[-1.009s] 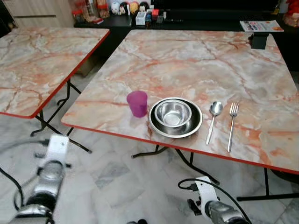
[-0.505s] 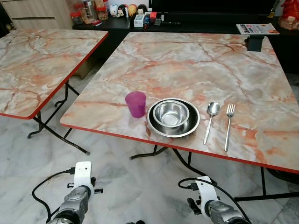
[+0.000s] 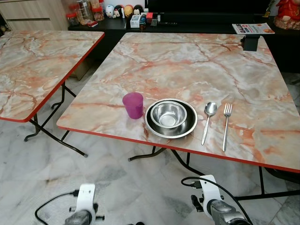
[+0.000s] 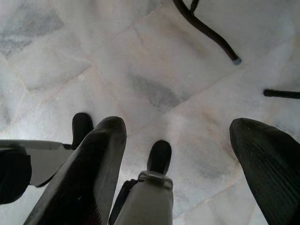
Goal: Setting the table
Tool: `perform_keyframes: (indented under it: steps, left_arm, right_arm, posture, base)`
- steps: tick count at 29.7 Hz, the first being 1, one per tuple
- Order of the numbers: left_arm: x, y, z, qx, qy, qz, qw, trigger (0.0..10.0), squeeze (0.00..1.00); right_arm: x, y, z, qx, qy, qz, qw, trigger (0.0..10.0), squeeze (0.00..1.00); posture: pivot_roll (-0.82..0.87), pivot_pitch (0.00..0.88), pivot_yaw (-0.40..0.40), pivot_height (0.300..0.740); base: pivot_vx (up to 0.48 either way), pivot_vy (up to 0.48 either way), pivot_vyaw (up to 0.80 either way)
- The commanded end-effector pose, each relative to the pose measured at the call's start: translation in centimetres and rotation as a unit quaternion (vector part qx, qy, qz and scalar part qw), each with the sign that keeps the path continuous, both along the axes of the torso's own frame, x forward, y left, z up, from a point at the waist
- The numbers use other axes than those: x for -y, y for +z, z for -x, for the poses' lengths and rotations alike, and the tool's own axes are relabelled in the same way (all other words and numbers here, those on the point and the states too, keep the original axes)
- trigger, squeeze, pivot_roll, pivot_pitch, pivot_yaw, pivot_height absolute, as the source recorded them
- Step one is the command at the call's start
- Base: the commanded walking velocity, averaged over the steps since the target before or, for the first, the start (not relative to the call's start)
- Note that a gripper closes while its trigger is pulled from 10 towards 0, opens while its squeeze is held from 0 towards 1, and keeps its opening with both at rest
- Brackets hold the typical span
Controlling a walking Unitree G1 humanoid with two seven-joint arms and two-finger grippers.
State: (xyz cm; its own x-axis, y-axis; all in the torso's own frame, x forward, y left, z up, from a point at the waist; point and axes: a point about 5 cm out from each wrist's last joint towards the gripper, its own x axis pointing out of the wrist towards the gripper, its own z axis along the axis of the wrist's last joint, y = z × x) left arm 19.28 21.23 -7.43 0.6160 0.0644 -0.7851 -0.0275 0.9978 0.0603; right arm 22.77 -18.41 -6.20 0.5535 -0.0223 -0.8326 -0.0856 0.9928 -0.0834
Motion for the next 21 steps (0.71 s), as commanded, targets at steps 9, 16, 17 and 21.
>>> perform_keyframes:
  steps: [9,16,17,21]
  left_arm:
    - [-3.5,-0.2,2.7,0.009,0.045,0.049,0.998,10.0,0.00]
    - [-6.1,0.6,3.0,0.021,0.098,0.061,0.993,10.0,0.00]
    - [-6.3,0.6,3.1,0.015,0.091,0.057,0.994,10.0,0.00]
    - [-6.6,0.2,4.0,-0.032,0.031,0.009,0.999,10.0,0.00]
  right_arm:
    - [-0.1,0.0,0.0,-0.002,0.008,-0.003,1.000,10.0,0.00]
    - [-0.2,-0.1,0.1,-0.002,0.017,-0.010,1.000,10.0,0.00]
    - [-0.3,-0.1,0.1,0.000,0.017,-0.011,1.000,10.0,0.00]
    - [-0.3,-0.1,0.1,0.000,0.019,-0.014,1.000,10.0,0.00]
  posture:
    - [-0.11,0.069,0.092,0.740]
    - [-0.10,0.051,0.076,0.740]
    - [-0.10,0.051,0.076,0.740]
    - [-0.10,0.047,0.075,0.740]
  base:
    - [0.000,0.000,0.00]
    - [0.000,0.000,0.00]
    - [0.000,0.000,0.00]
    - [0.000,0.000,0.00]
